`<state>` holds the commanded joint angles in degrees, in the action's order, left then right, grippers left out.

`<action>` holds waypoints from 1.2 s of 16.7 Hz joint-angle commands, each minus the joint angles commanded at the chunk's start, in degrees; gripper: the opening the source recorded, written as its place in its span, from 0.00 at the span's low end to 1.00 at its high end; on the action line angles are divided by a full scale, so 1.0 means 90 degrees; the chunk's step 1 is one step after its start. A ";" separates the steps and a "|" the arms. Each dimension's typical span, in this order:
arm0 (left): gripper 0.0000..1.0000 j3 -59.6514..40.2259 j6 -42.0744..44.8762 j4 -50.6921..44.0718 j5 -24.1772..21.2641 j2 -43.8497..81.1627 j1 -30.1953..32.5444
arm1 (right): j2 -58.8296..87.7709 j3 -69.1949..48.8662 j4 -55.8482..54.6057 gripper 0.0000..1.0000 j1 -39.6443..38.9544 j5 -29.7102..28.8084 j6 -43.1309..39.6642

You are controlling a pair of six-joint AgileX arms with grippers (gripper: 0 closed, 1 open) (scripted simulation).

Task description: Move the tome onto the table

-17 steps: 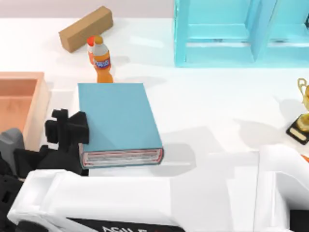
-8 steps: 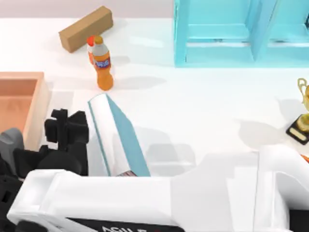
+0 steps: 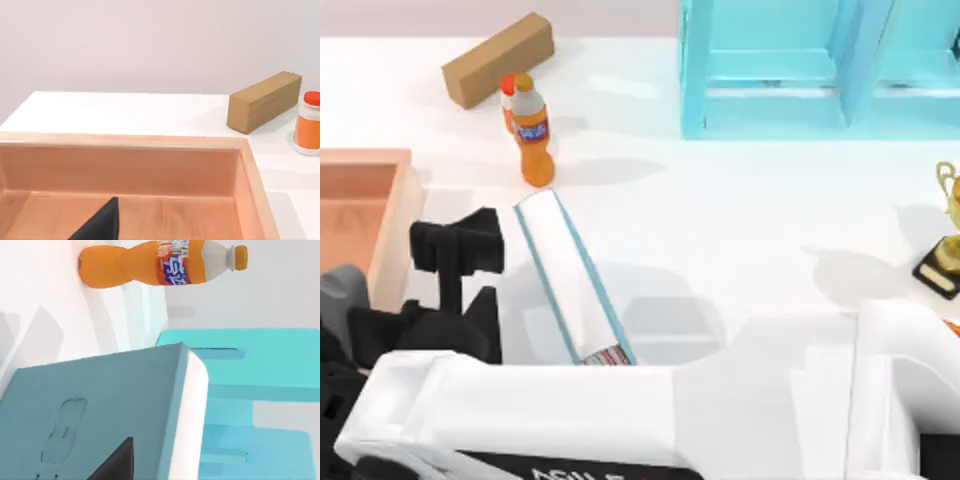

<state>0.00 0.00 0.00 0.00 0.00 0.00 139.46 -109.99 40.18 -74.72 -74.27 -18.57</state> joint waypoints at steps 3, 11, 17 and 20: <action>1.00 0.0000 0.0000 0.0000 0.0000 0.0000 0.0000 | 0.0000 0.0000 0.0000 1.00 0.0000 0.0000 0.0000; 1.00 0.0000 0.0000 0.0000 0.0000 0.0000 0.0000 | 0.0009 -0.0604 0.0780 1.00 -0.0552 -0.0011 0.0695; 1.00 0.0000 0.0000 0.0000 0.0000 0.0000 0.0000 | 0.0828 -0.2027 0.3764 1.00 -0.1784 0.0002 0.3335; 1.00 0.0000 0.0000 0.0000 0.0000 0.0000 0.0000 | 0.1256 -0.2814 0.5708 1.00 -0.2111 0.0049 0.4730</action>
<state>0.00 0.00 0.00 0.00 0.00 0.00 150.76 -135.32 91.55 -93.72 -73.82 23.99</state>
